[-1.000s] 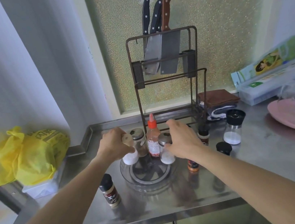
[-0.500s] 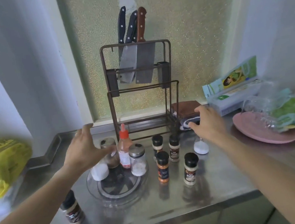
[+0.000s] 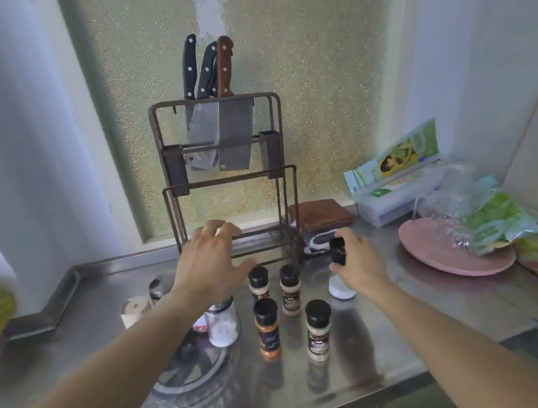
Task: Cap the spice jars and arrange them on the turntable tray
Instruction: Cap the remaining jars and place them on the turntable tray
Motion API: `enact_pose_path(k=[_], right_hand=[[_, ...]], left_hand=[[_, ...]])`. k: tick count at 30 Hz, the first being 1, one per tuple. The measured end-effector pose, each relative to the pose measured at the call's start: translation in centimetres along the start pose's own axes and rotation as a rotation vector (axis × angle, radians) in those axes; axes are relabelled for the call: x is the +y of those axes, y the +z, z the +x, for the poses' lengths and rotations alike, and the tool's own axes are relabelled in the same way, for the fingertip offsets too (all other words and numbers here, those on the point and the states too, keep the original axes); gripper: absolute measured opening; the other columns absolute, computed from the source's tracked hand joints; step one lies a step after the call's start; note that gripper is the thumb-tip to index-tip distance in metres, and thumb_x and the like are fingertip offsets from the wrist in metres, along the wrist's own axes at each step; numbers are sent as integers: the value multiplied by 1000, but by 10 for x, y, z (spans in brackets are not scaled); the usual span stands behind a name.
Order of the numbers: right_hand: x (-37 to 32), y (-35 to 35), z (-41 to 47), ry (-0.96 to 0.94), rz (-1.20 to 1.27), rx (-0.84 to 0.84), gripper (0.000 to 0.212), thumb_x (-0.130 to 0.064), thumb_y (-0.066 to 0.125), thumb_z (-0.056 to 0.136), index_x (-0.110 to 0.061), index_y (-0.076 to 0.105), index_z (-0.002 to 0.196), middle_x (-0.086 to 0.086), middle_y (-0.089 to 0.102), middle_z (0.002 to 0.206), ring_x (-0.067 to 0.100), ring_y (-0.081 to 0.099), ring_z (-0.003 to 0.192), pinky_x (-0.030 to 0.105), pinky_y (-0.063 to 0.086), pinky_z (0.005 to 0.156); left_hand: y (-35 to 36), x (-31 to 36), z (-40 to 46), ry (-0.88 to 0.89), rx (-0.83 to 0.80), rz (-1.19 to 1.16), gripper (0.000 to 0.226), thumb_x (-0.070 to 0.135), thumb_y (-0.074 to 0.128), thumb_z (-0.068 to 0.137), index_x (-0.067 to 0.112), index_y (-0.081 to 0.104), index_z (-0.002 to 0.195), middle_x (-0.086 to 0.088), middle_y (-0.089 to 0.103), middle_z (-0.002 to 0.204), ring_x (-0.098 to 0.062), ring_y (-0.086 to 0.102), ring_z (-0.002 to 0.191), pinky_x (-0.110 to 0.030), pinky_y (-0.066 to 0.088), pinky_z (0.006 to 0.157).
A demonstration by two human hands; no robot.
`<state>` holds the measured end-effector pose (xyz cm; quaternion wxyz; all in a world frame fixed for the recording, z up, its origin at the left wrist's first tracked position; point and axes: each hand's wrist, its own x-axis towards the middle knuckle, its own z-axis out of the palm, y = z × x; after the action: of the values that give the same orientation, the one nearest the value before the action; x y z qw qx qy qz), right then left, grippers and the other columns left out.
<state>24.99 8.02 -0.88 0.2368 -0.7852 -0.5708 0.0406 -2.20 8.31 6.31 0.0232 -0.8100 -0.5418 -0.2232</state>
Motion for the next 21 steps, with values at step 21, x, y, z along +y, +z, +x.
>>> enact_pose_path(k=[21], right_hand=[[-247,47,-136,-585,233,-151,63,-36,80,82,-22,42,131,3,63,120,26,61,111,45,51,92]], left_hand=[[-53,-152,-101,-539,-167,-204,70,57,68,86,15,49,139,-9,58,139,-28,56,126,-36,45,100]])
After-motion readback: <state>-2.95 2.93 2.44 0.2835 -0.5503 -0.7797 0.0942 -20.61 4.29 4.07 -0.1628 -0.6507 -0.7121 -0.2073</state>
